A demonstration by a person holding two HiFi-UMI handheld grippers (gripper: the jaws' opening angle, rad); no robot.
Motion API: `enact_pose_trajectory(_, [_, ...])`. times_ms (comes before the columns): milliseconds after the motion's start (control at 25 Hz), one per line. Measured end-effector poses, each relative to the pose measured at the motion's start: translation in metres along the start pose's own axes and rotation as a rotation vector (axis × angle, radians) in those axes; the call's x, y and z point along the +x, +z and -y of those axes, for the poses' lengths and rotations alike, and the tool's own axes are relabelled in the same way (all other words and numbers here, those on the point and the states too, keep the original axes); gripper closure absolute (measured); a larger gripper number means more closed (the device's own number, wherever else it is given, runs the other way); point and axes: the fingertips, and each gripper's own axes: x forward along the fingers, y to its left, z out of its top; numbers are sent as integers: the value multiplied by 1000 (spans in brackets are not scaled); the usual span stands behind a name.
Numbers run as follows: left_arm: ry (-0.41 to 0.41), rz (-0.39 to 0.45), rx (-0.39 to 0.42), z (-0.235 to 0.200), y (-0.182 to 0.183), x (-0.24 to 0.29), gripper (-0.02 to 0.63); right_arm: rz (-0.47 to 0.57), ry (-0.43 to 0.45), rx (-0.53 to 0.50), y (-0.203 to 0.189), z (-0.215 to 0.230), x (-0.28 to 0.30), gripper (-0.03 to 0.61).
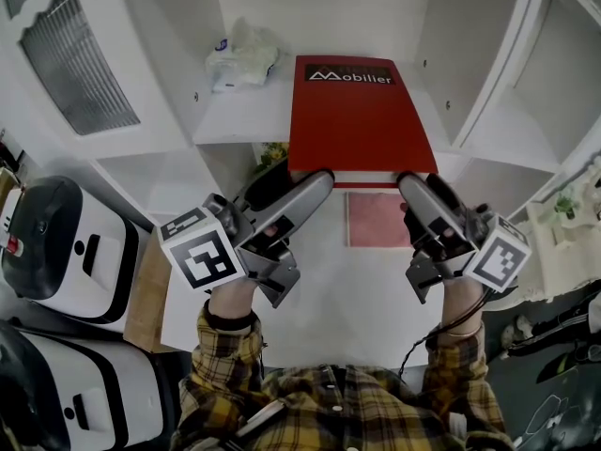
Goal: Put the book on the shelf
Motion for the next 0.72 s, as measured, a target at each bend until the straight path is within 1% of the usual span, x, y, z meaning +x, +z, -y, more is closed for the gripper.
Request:
enact_pose_trajectory(160, [8,11,1,-6,2,1,299,1,1,-14,2,3,5,272])
enact_pose_trajectory(320, [30,23,9,-15,5,4,299,15,-14,35,0,12,8,292])
enact_pose_trajectory(480, [49,34,-11,-25,8,8,299,25,-16,42,1,16,14,305])
enact_pose_trajectory(520, [50,37,-18,-26,8,8,301,26,-18,43,1,17,15,307])
enact_pose_trajectory(600, [48,41,-27,-27,9,9,325,26,-16,49,2,19,17,313])
enact_pose_trajectory(680, [45,41,-23,-28,9,9,332,24,-15,43,2,21,17,324])
enact_pose_trajectory(720, [47,42,-15,-30,8,8,335,25,-17,41,2,23,18,354])
